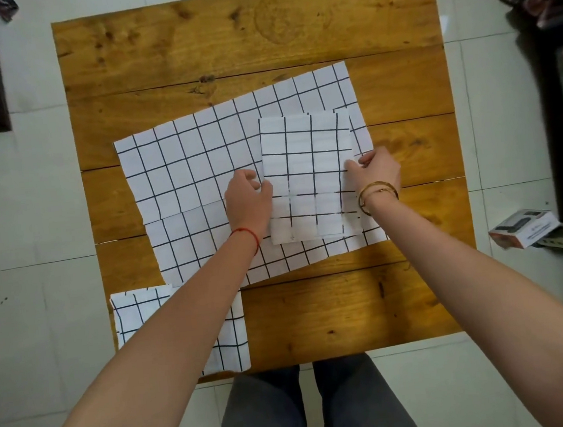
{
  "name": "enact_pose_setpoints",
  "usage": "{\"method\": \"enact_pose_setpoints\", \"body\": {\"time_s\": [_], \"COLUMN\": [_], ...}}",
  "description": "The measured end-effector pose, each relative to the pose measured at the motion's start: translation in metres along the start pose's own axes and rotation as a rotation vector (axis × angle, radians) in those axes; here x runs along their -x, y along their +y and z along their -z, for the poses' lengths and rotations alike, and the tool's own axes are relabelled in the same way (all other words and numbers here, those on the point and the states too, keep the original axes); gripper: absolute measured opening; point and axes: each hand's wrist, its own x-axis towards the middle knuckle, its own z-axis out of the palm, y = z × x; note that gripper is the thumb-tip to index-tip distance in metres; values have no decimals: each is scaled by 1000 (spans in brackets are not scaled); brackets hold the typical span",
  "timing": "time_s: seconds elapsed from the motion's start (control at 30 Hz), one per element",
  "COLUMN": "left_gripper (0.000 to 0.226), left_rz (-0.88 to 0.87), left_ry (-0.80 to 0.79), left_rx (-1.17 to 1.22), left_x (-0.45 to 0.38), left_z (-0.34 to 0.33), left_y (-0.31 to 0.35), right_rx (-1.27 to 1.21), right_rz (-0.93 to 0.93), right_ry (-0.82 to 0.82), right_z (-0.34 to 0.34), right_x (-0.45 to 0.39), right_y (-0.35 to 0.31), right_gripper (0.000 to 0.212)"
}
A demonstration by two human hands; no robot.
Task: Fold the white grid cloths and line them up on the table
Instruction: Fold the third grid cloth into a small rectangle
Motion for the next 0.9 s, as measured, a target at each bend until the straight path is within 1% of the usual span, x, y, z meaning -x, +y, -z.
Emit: {"method": "enact_pose_setpoints", "body": {"time_s": [0.13,0.27,0.37,0.5,0.6,0.63,0.7,0.77,0.8,0.9], "left_gripper": [24,25,22,22,7,7,11,14,13,12], "left_rz": [100,121,130,201,194,190,170,146,138,107], "left_ry": [0,-62,-100,-220,-243,-250,-268,-294,-307,-306], "left_rx": [55,41,94,247,303,315,338,369,378,394], "left_x": [-7,-15,-20,-24,-22,-21,-19,-17,-17,-16], "left_z": [-1,5,13,26,34,35,38,42,44,47], "left_y": [8,7,3,-4,-4,-4,-5,-6,-6,-6], "right_rx": [-127,-234,-334,-372,-366,-369,-382,-410,-428,-464], "right_rz": [-98,-89,-9,155,227,222,227,271,287,319], "right_ry": [-86,-211,-268,-327,-382,-387,-385,-388,-389,-379], "right_z": [-3,-5,-2,3,6,7,8,11,12,14], "right_x": [-4,-4,-3,-2,-1,0,2,5,6,7], "right_y": [-10,-10,-6,2,6,7,7,6,6,8], "right_gripper": [17,38,42,36,20,16,13,9,10,29]}}
